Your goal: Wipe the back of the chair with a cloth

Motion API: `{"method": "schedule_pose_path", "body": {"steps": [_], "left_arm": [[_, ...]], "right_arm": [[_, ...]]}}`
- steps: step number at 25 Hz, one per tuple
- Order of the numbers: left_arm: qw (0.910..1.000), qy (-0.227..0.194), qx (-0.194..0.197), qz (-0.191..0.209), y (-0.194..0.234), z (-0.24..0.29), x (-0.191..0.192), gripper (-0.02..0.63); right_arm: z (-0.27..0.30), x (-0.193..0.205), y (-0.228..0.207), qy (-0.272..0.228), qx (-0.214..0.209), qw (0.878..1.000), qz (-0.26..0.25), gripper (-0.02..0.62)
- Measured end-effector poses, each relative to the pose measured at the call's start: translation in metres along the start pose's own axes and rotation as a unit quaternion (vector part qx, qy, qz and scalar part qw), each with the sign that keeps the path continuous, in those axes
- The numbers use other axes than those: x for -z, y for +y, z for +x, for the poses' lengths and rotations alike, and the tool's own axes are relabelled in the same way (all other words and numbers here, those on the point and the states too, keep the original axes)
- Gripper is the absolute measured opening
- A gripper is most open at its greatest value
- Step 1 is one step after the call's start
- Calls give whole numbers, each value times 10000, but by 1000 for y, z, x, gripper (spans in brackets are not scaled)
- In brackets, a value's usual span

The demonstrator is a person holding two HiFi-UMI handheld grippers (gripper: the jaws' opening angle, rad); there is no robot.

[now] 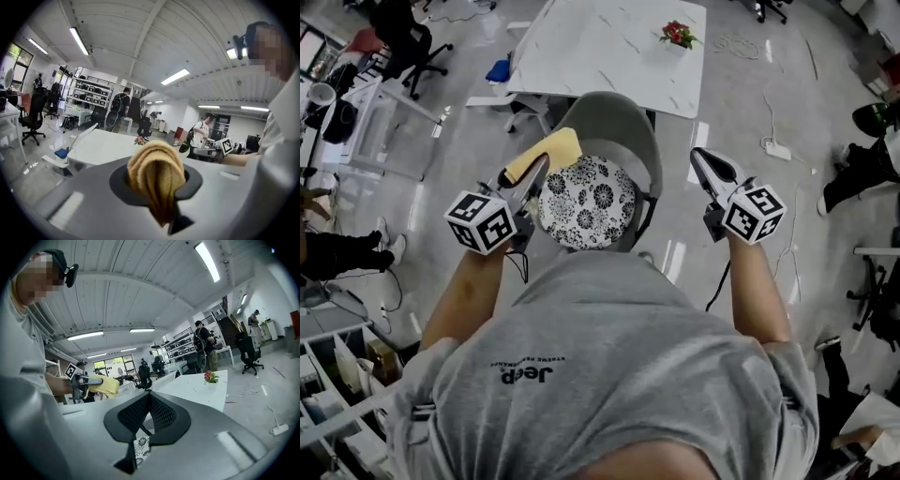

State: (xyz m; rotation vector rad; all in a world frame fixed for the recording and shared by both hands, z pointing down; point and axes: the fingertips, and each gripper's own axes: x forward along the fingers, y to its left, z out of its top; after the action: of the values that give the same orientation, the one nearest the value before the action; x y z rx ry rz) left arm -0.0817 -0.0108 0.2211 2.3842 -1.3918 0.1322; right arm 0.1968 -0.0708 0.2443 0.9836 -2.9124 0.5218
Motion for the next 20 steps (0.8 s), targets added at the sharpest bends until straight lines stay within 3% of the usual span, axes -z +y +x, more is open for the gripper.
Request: {"method": "schedule_pose_path", "body": {"steps": [7,12,16,20], "left_arm": [[9995,73,153,-256,52,25,7,117],[9982,215,366,-422,124,44,16,117],[9981,475,154,-353,193,71,32,117],[9934,950,-338,-541,242,101,74,117]], "right_arm": [[35,5,-5,203,280,9994,-77,3],[66,15,-4,416,910,9950,-3,3],[90,40,-14,508,1389,9885,319,3],[115,62,-39,841,1497,9842,423,3]]}}
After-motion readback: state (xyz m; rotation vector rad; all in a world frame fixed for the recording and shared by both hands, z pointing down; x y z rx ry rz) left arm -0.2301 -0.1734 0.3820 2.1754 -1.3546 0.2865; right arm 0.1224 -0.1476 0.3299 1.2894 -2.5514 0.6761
